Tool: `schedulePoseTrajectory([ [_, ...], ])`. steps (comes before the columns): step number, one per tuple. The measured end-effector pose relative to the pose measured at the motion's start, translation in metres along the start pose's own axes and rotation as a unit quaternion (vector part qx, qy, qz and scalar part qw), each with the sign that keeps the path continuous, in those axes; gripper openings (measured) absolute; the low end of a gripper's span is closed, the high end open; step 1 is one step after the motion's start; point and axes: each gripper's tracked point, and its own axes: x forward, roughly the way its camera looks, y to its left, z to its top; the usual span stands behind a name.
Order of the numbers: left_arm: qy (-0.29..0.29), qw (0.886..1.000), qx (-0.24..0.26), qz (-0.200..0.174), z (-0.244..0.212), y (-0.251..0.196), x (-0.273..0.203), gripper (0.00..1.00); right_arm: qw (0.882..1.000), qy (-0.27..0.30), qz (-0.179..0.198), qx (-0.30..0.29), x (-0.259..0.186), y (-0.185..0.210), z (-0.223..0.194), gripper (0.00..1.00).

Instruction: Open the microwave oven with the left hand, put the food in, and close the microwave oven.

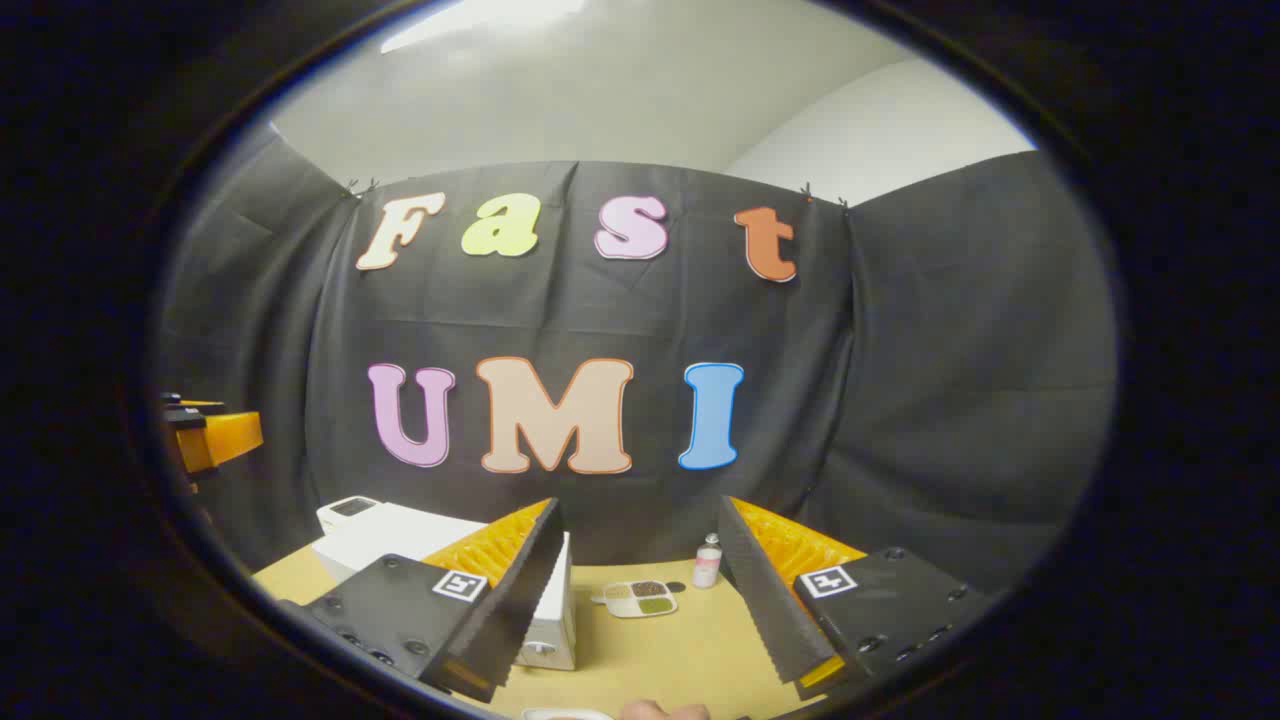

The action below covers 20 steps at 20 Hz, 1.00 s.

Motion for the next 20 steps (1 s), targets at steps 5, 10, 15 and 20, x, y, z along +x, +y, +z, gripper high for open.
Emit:
schedulePoseTrajectory([
  [5,0.009,1.000,0.008,0.005,-0.004,0.003,-0.003,0.92,1.000,-0.009,0.005,-0.004,-0.002,0.002,0.004,0.97],
  [10,0.011,1.000,0.015,0.009,-0.005,0.006,-0.008,0.95,1.000,-0.016,0.005,-0.003,-0.007,0.001,0.007,0.94],
  [15,0.009,1.000,0.016,0.010,-0.004,0.003,-0.010,0.95,1.000,-0.026,0.005,-0.004,-0.008,0.000,0.015,0.94],
  [20,0.007,1.000,0.015,0.008,-0.003,0.002,-0.011,0.95,1.000,-0.030,0.005,-0.005,-0.010,-0.002,0.018,0.97],
])
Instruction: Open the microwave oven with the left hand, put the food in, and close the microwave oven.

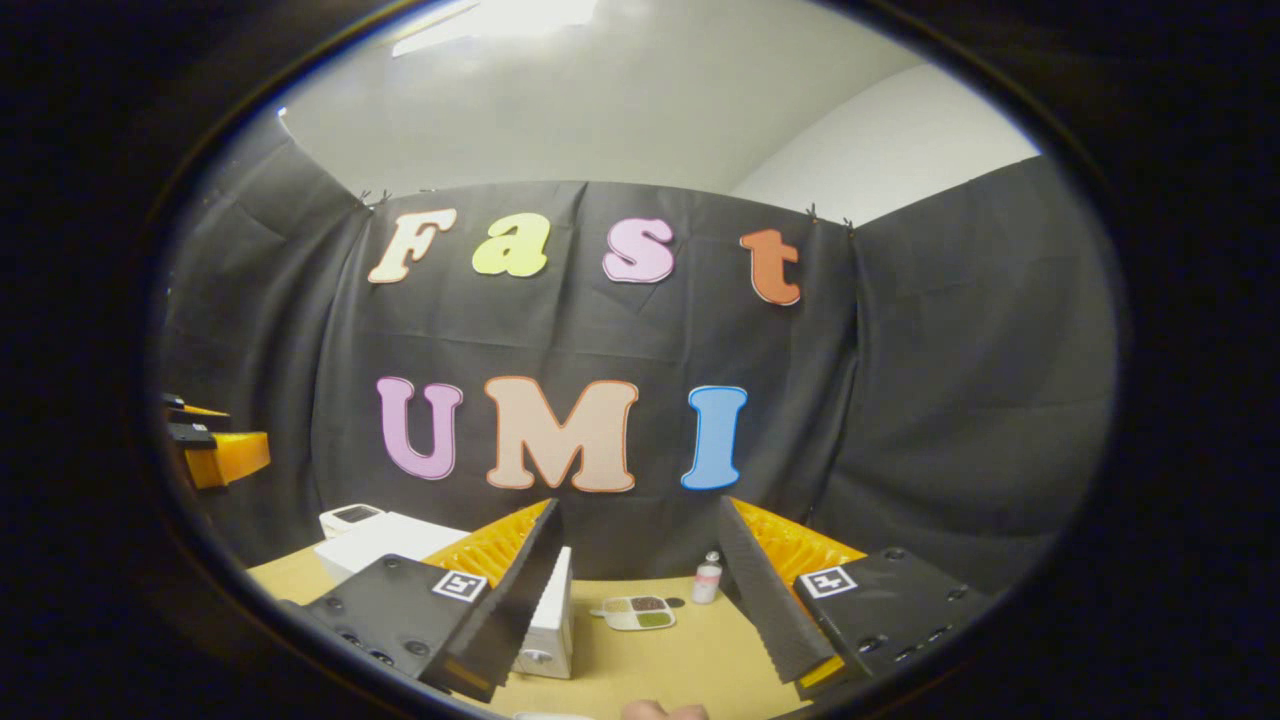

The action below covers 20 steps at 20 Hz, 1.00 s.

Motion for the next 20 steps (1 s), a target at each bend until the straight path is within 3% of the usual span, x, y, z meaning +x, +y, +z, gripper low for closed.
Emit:
schedulePoseTrajectory([
  [6,0.001,1.000,0.001,-0.003,-0.003,-0.005,0.001,0.95,1.000,-0.009,-0.004,-0.004,-0.001,-0.004,0.005,0.94],
  [11,0.012,1.000,-0.007,-0.012,-0.020,-0.014,0.008,0.96,1.000,-0.011,-0.005,-0.004,0.000,-0.006,0.005,0.97],
  [20,0.045,0.996,-0.003,-0.071,-0.136,-0.069,0.027,0.96,1.000,-0.024,-0.010,-0.017,-0.005,-0.013,0.015,0.97],
])
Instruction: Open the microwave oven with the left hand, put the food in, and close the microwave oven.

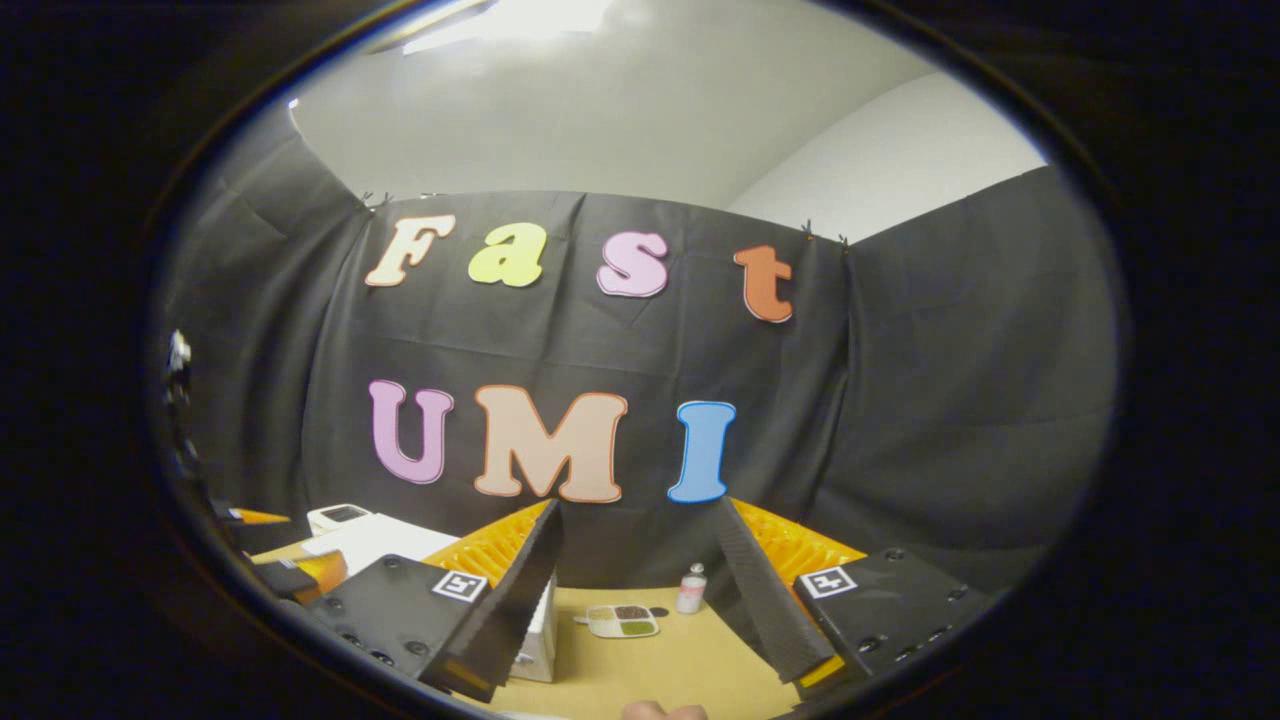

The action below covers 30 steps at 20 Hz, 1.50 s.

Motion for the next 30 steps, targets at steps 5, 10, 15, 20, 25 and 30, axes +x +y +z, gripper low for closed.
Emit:
schedulePoseTrajectory([
  [5,0.063,0.997,0.015,-0.052,-0.095,-0.041,0.018,0.96,1.000,-0.011,-0.009,-0.004,-0.006,-0.010,0.010,0.96],
  [10,0.126,0.988,0.036,-0.079,-0.166,-0.066,0.041,0.97,0.999,-0.011,-0.020,-0.028,-0.014,-0.022,0.013,0.96],
  [15,0.158,0.982,0.035,-0.093,-0.192,-0.082,0.061,0.99,0.998,-0.005,-0.037,-0.045,-0.019,-0.036,0.014,0.96],
  [20,0.177,0.977,0.042,-0.109,-0.207,-0.092,0.074,0.98,0.998,-0.006,-0.052,-0.048,-0.022,-0.048,0.018,0.96],
  [25,0.193,0.973,0.044,-0.116,-0.215,-0.098,0.079,0.94,0.997,-0.006,-0.060,-0.048,-0.024,-0.054,0.019,0.96],
  [30,0.203,0.971,0.043,-0.116,-0.220,-0.100,0.082,0.82,0.997,-0.007,-0.063,-0.051,-0.025,-0.059,0.019,0.96],
])
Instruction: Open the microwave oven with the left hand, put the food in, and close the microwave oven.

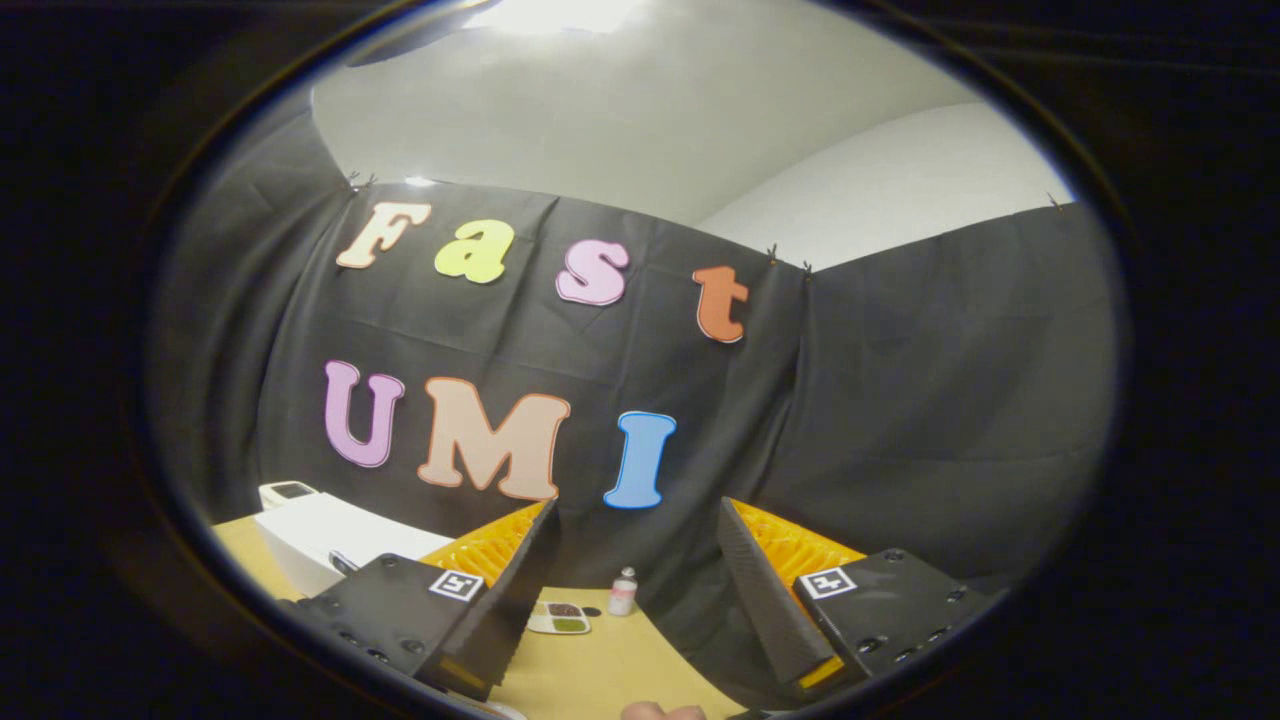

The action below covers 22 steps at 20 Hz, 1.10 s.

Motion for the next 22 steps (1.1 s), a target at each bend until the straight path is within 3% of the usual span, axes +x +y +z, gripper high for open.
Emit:
schedulePoseTrajectory([
  [2,0.004,1.000,0.004,0.012,-0.001,0.005,0.002,0.69,1.000,0.000,-0.001,0.000,0.000,-0.002,0.000,0.96],
  [5,0.008,1.000,-0.002,0.020,0.000,0.012,0.000,0.34,1.000,0.000,-0.003,0.001,-0.001,-0.004,0.001,0.96],
  [7,0.011,1.000,-0.003,0.009,-0.002,0.010,0.003,0.27,1.000,0.001,-0.003,0.001,-0.001,-0.005,0.000,0.96],
  [17,0.005,1.000,-0.004,-0.009,-0.003,0.008,0.001,0.09,1.000,0.001,-0.003,0.002,-0.004,-0.006,0.001,0.96],
  [22,0.005,1.000,-0.004,-0.011,-0.003,0.007,-0.002,0.06,1.000,0.002,-0.001,0.006,-0.006,-0.006,0.000,0.96],
])
